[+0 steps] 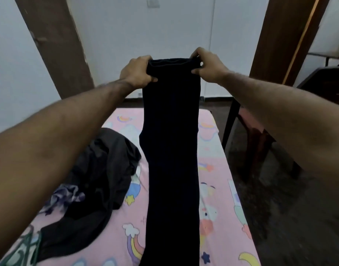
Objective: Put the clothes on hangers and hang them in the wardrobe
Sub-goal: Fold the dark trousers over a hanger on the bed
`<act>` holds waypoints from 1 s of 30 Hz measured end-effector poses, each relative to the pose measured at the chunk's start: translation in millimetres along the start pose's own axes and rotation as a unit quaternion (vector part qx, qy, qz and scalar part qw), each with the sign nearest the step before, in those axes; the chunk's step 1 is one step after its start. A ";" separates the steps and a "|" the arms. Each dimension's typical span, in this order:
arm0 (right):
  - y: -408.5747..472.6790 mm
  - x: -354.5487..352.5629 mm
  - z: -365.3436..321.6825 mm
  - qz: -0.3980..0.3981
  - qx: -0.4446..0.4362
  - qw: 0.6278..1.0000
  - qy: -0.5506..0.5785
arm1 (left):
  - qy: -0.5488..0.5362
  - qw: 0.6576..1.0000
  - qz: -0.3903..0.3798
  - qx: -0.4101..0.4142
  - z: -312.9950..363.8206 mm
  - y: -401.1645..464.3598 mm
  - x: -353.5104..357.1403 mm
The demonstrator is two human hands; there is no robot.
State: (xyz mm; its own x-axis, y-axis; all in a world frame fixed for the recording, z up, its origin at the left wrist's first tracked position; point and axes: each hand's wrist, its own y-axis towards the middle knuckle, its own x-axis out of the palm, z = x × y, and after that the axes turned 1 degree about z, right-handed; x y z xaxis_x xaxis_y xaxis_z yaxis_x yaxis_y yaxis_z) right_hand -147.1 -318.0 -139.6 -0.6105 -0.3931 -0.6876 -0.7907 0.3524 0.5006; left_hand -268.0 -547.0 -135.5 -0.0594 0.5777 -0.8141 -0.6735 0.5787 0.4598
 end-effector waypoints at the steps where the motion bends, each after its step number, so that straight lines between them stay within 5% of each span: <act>1: -5.1 13.6 12.8 -0.005 0.004 1.000 -0.006 | 0.002 1.000 -0.013 -0.003 -7.7 -4.0 16.3; 6: -47.4 54.8 48.3 -0.061 -0.008 0.998 -0.001 | -0.019 0.998 -0.065 -0.006 -40.4 -39.1 62.7; 11: -122.1 68.5 38.9 -0.118 -0.064 0.991 0.008 | -0.176 0.980 -0.087 -0.022 -56.9 -129.7 75.8; 17: -254.1 86.2 13.9 -0.259 -0.117 0.959 -0.014 | -0.090 0.982 -0.149 0.076 -76.9 -284.6 86.2; 22: -373.8 119.7 10.5 -0.339 -0.138 0.927 -0.079 | -0.077 0.970 -0.229 0.037 -85.7 -386.9 127.5; 26: -434.8 148.8 22.4 -0.401 -0.102 0.906 -0.082 | -0.235 0.930 -0.246 -0.136 -90.4 -431.2 167.2; 28: -447.6 151.2 31.5 -0.409 0.004 0.911 0.055 | -0.348 0.864 -0.215 -0.294 -79.4 -443.1 173.0; 30: -451.8 149.5 36.6 -0.279 0.188 0.920 0.204 | -0.446 0.767 -0.175 -0.428 -68.8 -449.0 170.9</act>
State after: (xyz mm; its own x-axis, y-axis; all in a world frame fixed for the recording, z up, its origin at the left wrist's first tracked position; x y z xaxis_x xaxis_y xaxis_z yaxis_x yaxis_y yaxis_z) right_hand 120.6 -504.8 -487.9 -0.1423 -0.8601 -0.4899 -0.9611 0.2383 -0.1393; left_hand -26.5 -747.7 -505.5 0.5055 0.8577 -0.0934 -0.7928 0.4190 -0.4427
